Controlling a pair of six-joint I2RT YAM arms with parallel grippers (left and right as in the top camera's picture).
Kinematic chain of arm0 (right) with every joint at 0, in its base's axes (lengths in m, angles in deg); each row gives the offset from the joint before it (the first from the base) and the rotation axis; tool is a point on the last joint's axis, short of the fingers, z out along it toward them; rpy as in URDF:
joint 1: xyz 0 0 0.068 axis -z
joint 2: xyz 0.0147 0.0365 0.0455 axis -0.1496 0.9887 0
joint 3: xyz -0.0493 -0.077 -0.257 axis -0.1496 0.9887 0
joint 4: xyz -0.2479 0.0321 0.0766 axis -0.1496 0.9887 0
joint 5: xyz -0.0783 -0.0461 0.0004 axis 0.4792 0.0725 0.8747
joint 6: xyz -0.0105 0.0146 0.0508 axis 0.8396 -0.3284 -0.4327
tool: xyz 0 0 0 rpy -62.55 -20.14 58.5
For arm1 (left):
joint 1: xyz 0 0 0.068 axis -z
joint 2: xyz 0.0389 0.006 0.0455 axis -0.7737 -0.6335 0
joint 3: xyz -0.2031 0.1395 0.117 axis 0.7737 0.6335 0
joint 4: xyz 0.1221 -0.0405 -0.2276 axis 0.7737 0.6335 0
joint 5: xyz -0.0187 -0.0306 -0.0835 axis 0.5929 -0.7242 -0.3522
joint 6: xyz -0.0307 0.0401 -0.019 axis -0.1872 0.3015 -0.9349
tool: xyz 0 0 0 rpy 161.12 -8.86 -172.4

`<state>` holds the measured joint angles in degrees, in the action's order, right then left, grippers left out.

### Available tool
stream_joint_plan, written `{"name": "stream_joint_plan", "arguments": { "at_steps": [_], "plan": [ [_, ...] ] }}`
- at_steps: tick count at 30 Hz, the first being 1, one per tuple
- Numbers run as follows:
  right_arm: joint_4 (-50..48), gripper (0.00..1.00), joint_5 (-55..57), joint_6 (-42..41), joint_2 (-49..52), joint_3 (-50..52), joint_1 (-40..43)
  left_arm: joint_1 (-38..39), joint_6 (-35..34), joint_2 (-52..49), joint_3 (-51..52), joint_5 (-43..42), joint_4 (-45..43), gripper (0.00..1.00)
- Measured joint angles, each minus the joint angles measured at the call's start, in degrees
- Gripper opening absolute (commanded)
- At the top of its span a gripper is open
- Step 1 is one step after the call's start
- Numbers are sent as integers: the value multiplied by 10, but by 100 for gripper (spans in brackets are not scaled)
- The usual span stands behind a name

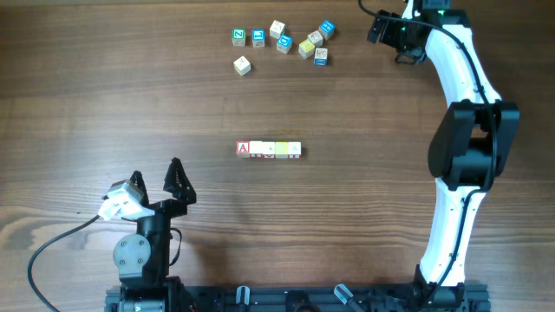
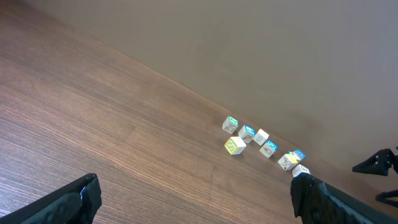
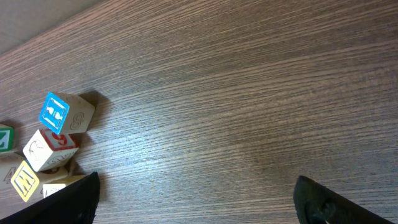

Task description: Form a horizontal line

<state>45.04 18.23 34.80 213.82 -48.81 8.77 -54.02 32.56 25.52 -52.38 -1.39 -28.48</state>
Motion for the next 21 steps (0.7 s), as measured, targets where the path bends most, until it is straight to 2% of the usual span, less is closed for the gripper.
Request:
{"name": "stream_joint_plan", "arguments": {
  "at_steps": [9,14,21],
  "plan": [
    [0,100,0,0,0,0,0,0,6,0,0,0,0,100],
    [0,100,0,0,0,0,0,0,124,0,0,1,0,100],
    [0,100,0,0,0,0,0,0,165,0,0,2,0,100]
  ]
}}
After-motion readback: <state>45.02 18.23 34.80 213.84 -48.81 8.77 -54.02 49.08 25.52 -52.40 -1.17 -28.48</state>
